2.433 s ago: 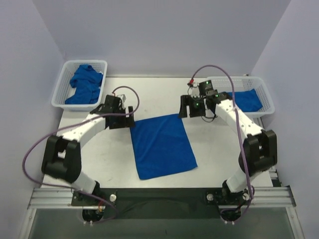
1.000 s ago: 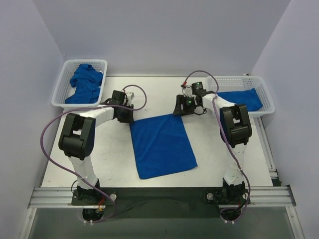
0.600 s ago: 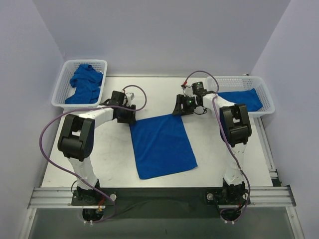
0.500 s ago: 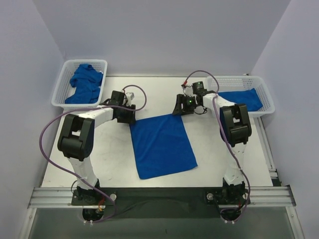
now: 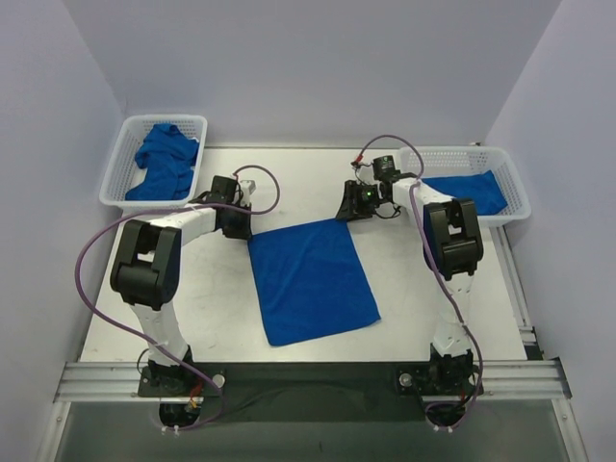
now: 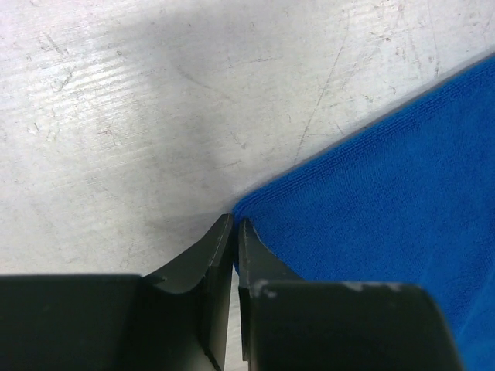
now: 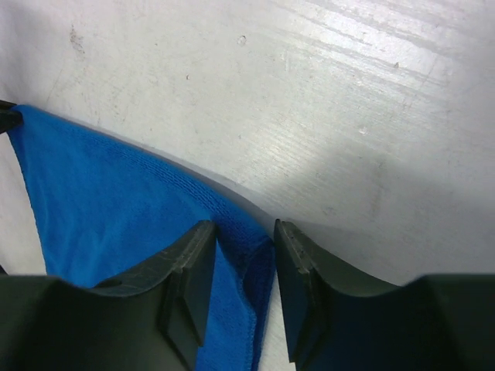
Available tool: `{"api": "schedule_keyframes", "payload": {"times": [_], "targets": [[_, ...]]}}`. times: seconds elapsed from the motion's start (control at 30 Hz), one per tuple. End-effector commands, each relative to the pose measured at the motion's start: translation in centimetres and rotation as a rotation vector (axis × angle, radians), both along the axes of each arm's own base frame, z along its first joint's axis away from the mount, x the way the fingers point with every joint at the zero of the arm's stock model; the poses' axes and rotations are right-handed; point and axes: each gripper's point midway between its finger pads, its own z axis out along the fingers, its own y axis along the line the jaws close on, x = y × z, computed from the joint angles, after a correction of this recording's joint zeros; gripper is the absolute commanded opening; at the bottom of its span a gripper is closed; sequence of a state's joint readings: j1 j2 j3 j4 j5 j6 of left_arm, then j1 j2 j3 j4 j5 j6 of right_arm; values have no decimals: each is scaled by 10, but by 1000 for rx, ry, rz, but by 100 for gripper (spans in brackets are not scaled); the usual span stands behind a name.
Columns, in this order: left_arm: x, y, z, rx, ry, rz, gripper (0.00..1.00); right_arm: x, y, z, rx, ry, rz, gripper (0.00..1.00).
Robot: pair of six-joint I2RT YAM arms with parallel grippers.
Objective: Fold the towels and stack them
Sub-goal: Fold the towel
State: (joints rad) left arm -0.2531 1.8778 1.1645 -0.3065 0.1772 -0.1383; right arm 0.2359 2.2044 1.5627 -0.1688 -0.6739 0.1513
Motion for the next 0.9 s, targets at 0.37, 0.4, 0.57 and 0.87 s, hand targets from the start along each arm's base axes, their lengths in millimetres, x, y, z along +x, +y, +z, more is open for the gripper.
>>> {"api": "schedule_keyframes", "payload": {"times": [0.37, 0.4, 0.57, 0.87], "targets": [[-20, 7, -27, 26, 118, -15, 4, -14, -6, -36, -37, 136, 4, 10], [-18, 7, -25, 25, 112, -15, 4, -14, -6, -37, -32, 137, 5, 6], [-6, 8, -14, 27, 76, -11, 0, -4, -12, -21, -53, 78, -11, 0], [46, 16, 79, 71, -232, 7, 0, 27, -36, 67, -119, -246, -133, 0]]}}
